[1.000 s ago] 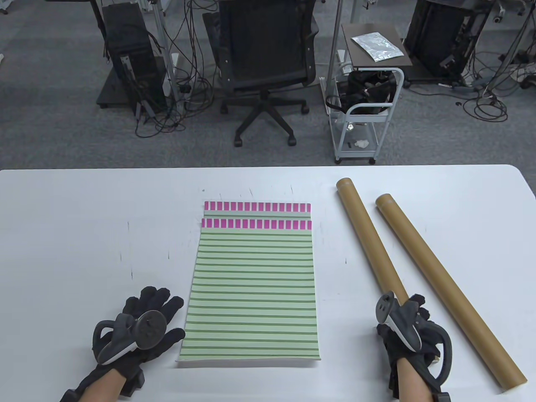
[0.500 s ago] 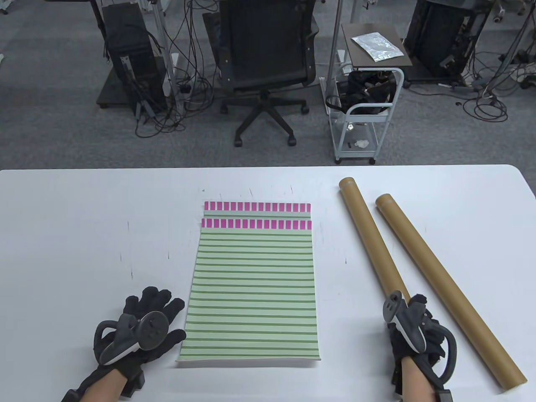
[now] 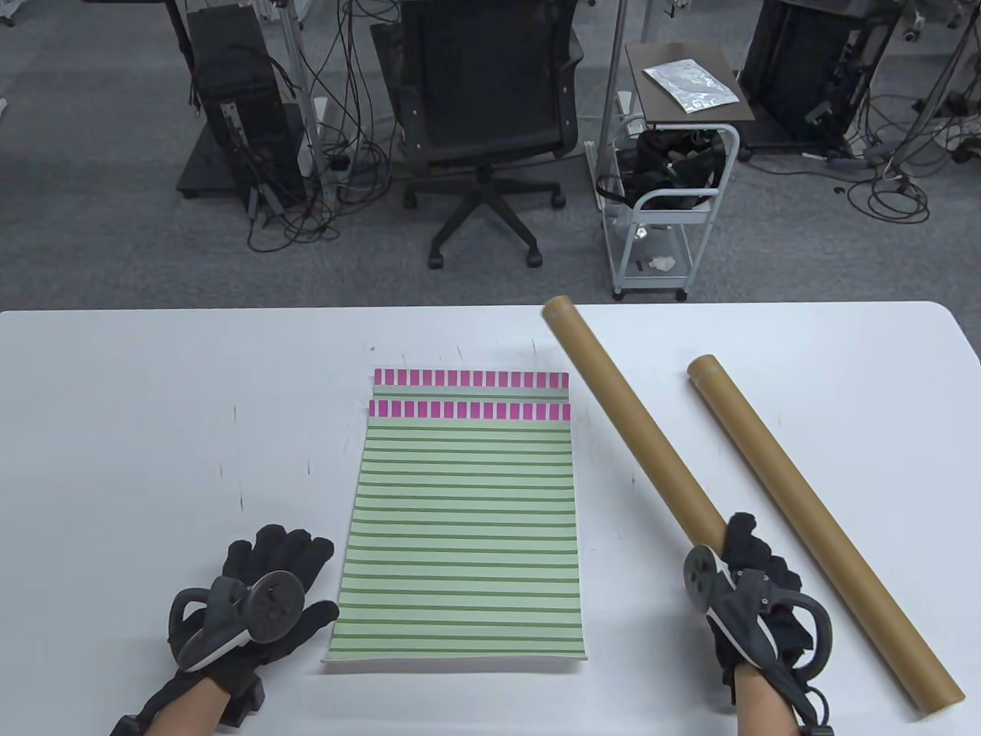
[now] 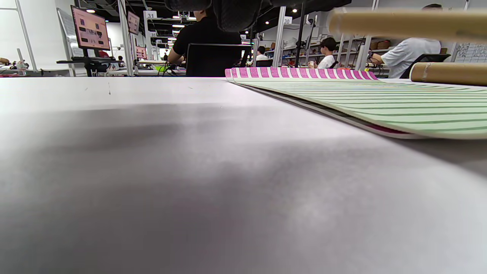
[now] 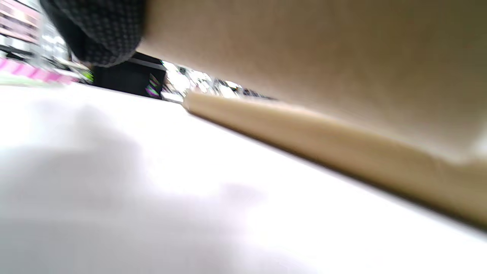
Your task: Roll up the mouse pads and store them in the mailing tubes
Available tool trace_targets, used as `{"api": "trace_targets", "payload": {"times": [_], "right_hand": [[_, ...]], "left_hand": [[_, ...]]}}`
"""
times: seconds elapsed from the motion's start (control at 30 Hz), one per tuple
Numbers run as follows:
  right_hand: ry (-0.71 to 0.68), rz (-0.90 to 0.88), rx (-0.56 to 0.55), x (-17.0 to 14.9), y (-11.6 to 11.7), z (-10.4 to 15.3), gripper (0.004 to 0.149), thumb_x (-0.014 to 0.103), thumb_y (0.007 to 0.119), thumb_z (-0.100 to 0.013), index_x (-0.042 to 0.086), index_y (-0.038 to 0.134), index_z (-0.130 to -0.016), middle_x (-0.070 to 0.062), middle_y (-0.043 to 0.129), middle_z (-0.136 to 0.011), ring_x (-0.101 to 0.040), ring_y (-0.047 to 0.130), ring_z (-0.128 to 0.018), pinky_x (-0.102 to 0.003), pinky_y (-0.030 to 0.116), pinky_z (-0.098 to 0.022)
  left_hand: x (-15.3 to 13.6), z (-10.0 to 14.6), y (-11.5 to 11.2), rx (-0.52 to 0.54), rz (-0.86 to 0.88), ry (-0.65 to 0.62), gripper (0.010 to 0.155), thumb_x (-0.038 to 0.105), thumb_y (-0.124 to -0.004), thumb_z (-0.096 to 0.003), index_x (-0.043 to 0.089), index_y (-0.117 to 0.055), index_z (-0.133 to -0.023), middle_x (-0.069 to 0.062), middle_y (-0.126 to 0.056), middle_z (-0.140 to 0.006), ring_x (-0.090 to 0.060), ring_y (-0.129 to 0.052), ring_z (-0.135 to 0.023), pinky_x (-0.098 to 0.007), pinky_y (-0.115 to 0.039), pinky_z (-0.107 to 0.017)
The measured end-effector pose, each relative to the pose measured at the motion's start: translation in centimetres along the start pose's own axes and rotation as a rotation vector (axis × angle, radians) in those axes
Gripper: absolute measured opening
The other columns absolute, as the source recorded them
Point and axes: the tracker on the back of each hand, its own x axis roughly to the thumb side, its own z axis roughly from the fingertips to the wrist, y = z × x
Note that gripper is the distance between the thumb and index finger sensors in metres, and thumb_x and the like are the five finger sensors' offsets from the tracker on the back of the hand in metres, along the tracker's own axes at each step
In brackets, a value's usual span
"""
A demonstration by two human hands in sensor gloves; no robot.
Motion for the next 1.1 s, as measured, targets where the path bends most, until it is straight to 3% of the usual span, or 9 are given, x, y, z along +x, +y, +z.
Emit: {"api": "trace_targets", "payload": {"times": [0.1, 0.17, 0.33, 0.4, 0.53, 0.77, 0.87, 1.0, 1.1], "right_hand": [[-0.033, 0.014, -0.115, 0.4, -1.2, 0.5, 0.09, 0.052, 0.081, -0.037, 0.014, 0.034, -0.105, -0.002, 0.062, -0.096, -0.026, 0.077, -0.078, -0.057, 0.07, -0.065], [-0.05, -0.032, -0.156, 0.5, -2.0, 0.9, 0.079, 0.052, 0.083, -0.037, 0.026, 0.043, -0.101, 0.002, 0.061, -0.096, -0.025, 0.073, -0.08, -0.065, 0.06, -0.067], [-0.131, -0.069, -0.161, 1.2, -2.4, 1.5, 0.076, 0.047, 0.085, -0.037, 0.035, 0.04, -0.097, 0.005, 0.057, -0.099, -0.031, 0.067, -0.092, -0.076, 0.05, -0.065], [-0.182, -0.082, -0.169, 1.6, -2.5, 1.7, 0.077, 0.046, 0.086, -0.036, 0.037, 0.038, -0.096, 0.004, 0.056, -0.103, -0.036, 0.064, -0.097, -0.076, 0.048, -0.066], [-0.248, -0.048, -0.187, 2.6, -2.9, 2.2, 0.077, 0.045, 0.086, -0.036, 0.037, 0.039, -0.096, 0.009, 0.065, -0.097, -0.03, 0.071, -0.094, -0.076, 0.05, -0.066], [-0.237, -0.062, -0.218, 3.0, -3.6, 2.4, 0.077, 0.045, 0.086, -0.036, 0.035, 0.039, -0.096, 0.008, 0.065, -0.097, -0.028, 0.072, -0.092, -0.076, 0.05, -0.065], [-0.237, -0.062, -0.216, 3.0, -3.4, 2.4, 0.077, 0.045, 0.086, -0.036, 0.035, 0.039, -0.096, 0.008, 0.065, -0.097, -0.027, 0.072, -0.091, -0.076, 0.051, -0.065], [-0.223, -0.074, -0.205, 2.6, -3.3, 2.3, 0.077, 0.045, 0.086, -0.036, 0.035, 0.039, -0.096, 0.008, 0.064, -0.096, -0.026, 0.073, -0.09, -0.076, 0.051, -0.065], [-0.222, -0.083, -0.193, 2.2, -3.1, 2.3, 0.077, 0.045, 0.086, -0.036, 0.036, 0.039, -0.096, 0.008, 0.065, -0.096, -0.026, 0.073, -0.09, -0.075, 0.051, -0.066]], "left_hand": [[-0.7, -0.1, 0.0, -0.017, 0.102, 0.008, 0.086, 0.074, -0.056, -0.0327, 0.044, -0.031, -0.108, 0.006, -0.047, -0.121, -0.028, -0.043, -0.117, -0.056, -0.044, -0.087], [-1.5, -0.4, -0.4, -0.08, 0.309, 0.007, 0.087, 0.074, -0.06, -0.0319, 0.043, -0.032, -0.108, 0.005, -0.053, -0.118, -0.026, -0.051, -0.115, -0.055, -0.05, -0.086], [-2.8, -0.5, -0.7, -0.102, 0.486, 0.022, 0.088, 0.074, -0.062, -0.0321, 0.041, -0.032, -0.108, 0.007, -0.05, -0.119, -0.026, -0.048, -0.115, -0.054, -0.049, -0.086], [-2.8, -0.5, -0.5, -0.103, 0.574, -0.003, 0.087, 0.075, -0.062, -0.0326, 0.042, -0.031, -0.107, 0.008, -0.048, -0.119, -0.024, -0.048, -0.116, -0.052, -0.049, -0.087], [-2.6, -0.4, -0.4, -0.114, 0.775, -0.05, 0.079, 0.069, -0.064, -0.0359, 0.038, -0.035, -0.103, 0.01, -0.048, -0.116, -0.022, -0.05, -0.114, -0.046, -0.052, -0.087], [-3.0, -0.2, 0.2, -0.045, 0.806, -0.018, 0.078, 0.067, -0.063, -0.0418, 0.04, -0.019, -0.101, 0.009, -0.035, -0.117, -0.014, -0.061, -0.109, -0.036, -0.061, -0.085], [-3.0, 0.0, 0.5, -0.025, 0.788, -0.04, 0.075, 0.066, -0.063, -0.0424, 0.039, -0.024, -0.101, 0.012, -0.04, -0.115, -0.009, -0.065, -0.107, -0.032, -0.064, -0.084], [-3.3, -0.2, 0.2, -0.085, 0.967, -0.123, 0.075, 0.068, -0.061, -0.0413, 0.042, -0.022, -0.101, 0.012, -0.04, -0.117, -0.009, -0.066, -0.108, -0.032, -0.065, -0.084], [-3.6, -0.4, -0.2, -0.137, 1.147, -0.165, 0.077, 0.068, -0.065, -0.0397, 0.042, -0.031, -0.104, 0.009, -0.044, -0.118, -0.014, -0.066, -0.108, -0.036, -0.064, -0.083]]}}
